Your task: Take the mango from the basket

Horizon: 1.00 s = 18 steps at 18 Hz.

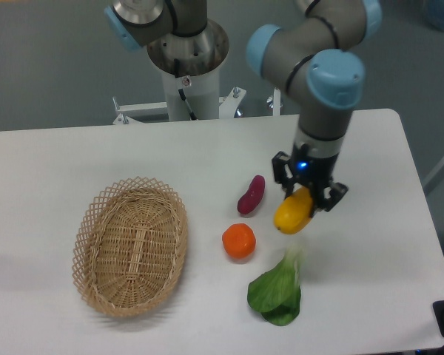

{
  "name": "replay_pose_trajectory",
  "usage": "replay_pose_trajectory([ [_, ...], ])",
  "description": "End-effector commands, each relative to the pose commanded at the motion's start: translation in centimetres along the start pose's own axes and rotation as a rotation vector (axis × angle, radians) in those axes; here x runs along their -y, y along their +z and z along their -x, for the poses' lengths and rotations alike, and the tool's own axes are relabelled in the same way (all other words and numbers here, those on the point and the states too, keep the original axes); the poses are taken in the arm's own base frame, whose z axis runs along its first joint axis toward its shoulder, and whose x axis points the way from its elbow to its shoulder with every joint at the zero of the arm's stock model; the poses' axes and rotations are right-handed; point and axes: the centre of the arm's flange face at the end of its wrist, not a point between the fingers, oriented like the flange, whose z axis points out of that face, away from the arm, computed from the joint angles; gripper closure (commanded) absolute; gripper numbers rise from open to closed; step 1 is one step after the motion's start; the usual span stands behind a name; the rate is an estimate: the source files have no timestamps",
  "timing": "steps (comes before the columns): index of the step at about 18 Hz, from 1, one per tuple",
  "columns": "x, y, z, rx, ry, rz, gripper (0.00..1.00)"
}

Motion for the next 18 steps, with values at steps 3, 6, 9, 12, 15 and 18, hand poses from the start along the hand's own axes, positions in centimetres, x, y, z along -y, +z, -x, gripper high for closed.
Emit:
replay_pose_trajectory([
  [3,-0.41,0.41,0.6,-0.004,-0.008,-0.001,0.53],
  [6,-0.49,0.53,0.73,-0.001,-0.009,-0.003,0.53],
  [9,-0.78,0.51,0.75,-0.004,-0.016,-0.002,0.53],
  [12,-0.78,0.48,0.69,-0.004,-0.014,-0.002,0.53],
  [15,-0.79,0.34,0.8,-0.002,-0.015,-0.007,0.53],
  [18,-0.9,0.45,0.77,-0.003,-0.017,-0.008,0.53],
])
